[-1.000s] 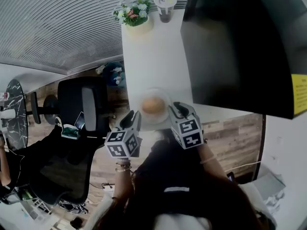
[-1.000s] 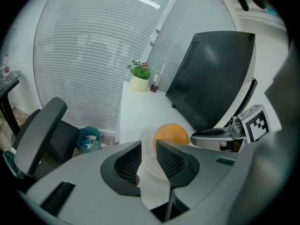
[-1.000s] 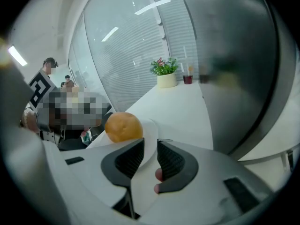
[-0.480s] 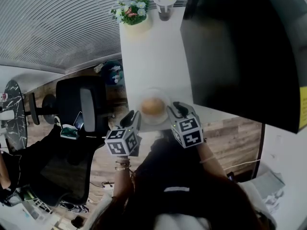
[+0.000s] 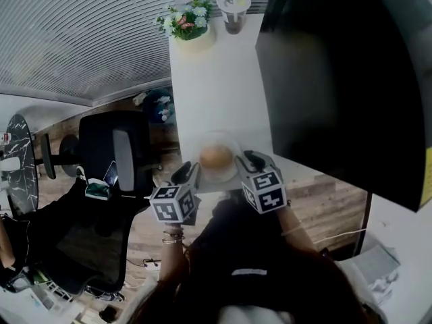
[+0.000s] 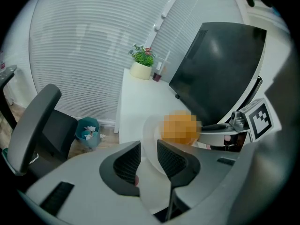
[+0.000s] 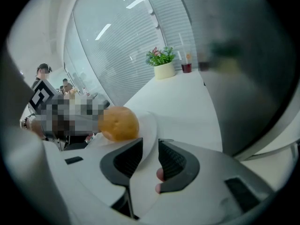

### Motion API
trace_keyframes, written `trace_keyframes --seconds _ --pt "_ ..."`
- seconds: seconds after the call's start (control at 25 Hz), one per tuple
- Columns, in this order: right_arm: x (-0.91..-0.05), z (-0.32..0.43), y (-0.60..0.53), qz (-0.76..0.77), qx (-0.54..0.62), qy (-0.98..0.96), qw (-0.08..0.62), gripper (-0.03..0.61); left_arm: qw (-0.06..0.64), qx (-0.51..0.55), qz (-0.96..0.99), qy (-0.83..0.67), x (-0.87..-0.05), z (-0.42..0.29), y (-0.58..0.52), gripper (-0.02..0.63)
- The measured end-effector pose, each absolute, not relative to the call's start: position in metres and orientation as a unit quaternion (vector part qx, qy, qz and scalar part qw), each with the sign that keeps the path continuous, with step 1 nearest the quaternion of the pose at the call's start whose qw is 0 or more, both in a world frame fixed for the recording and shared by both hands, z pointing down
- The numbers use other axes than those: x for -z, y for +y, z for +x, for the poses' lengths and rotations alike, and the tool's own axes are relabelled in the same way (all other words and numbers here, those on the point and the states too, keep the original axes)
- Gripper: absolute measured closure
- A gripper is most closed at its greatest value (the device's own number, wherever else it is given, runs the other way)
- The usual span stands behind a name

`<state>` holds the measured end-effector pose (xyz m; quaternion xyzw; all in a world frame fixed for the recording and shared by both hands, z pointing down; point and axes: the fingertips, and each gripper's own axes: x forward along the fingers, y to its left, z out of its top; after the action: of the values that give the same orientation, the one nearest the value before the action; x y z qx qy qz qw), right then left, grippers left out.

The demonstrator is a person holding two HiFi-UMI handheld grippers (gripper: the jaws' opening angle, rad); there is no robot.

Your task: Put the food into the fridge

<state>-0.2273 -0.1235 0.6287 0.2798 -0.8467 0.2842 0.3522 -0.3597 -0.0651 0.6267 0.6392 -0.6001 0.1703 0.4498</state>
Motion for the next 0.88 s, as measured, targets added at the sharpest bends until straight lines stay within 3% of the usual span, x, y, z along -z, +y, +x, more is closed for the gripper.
trace_keyframes --seconds 0.88 --pt "-0.6338 -0.236 -0.1263 0.261 -0.337 -0.837 0.344 0.471 0.48 -0.158 0.638 -0.581 -0.6338 -0.3553 -0.0686 0.497"
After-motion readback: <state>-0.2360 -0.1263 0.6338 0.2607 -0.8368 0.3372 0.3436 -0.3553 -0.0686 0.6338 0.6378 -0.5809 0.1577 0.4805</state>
